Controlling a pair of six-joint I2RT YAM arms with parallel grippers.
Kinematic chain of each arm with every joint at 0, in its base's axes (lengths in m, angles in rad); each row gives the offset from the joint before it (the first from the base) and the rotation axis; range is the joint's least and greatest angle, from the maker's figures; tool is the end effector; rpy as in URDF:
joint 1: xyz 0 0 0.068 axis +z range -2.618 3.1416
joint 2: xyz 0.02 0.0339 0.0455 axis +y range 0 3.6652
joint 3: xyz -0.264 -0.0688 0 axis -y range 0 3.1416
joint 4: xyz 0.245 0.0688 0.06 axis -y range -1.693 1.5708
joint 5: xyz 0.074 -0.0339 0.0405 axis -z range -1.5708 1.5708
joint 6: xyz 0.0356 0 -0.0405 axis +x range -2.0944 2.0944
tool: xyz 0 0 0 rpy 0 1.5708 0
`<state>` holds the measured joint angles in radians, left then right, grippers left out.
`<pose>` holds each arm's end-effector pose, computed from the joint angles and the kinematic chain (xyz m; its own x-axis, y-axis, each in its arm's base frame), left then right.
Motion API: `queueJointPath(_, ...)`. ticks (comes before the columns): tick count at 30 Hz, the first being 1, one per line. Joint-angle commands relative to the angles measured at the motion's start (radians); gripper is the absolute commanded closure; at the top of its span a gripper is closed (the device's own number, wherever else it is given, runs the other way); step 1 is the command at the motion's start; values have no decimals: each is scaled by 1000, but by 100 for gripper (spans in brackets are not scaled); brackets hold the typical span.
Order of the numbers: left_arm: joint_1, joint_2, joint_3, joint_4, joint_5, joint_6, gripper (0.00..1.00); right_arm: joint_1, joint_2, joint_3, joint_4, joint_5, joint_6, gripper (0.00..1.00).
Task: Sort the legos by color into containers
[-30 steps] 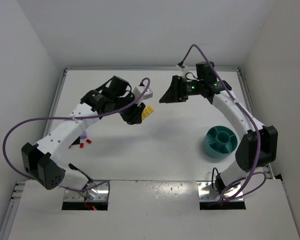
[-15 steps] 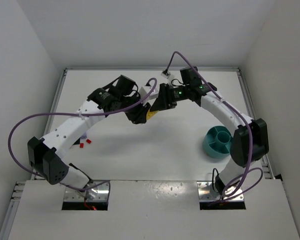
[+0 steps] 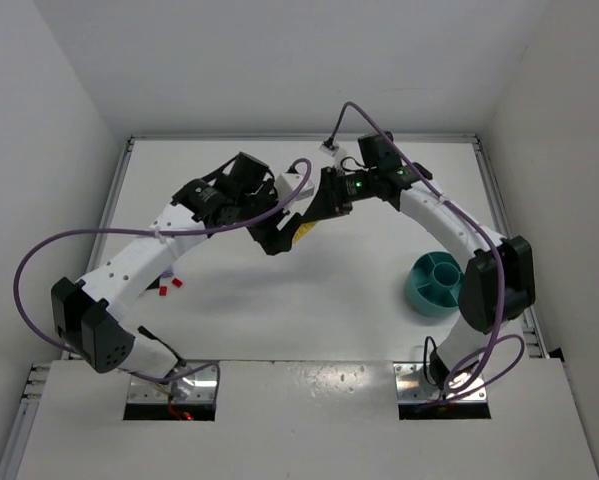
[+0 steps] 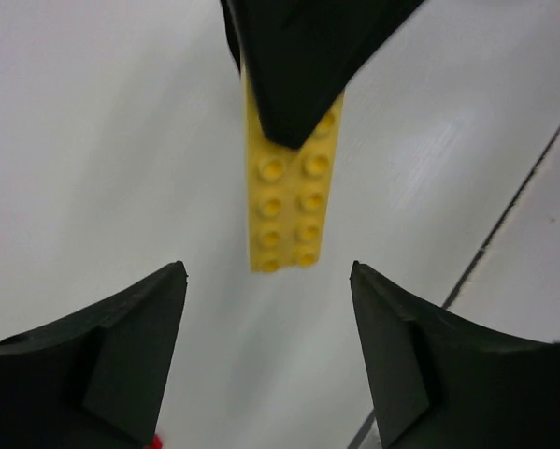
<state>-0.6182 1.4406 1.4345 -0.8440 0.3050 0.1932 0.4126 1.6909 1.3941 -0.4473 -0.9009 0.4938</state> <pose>0.2402 -0.1839 0.3527 -0.4638 0.5546 -0.6909 0.8186 0.5665 -0.0947 0.3316 0.1756 0.2962 -0.9148 -0.0792 -0.3962 -0.3903 0.4260 0.8162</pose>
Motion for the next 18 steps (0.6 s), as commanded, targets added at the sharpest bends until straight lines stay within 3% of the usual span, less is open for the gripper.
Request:
queueJointPath(1, -5, -86, -20, 22, -79, -17, 21, -26, -43, 114, -63, 65, -92, 100)
queueJointPath(5, 15, -149, -45, 31, -124, -35, 17, -38, -91, 134, -163, 186, -181, 100)
queueJointPath(6, 43, -166, -45, 31, -133, -46, 13, -49, -100, 143, -197, 317, -269, 100)
queueJointPath(7, 58, -183, -55, 31, -133, -46, 1, -49, -126, 143, -224, 383, -320, 100)
queueJointPath(12, 132, -319, -168, 83, -179, -61, 0, -89, -302, -16, -280, 822, -659, 100)
queueJointPath(18, 193, -361, -282, 95, -230, -115, 0, -251, -466, -95, -459, 977, -860, 100)
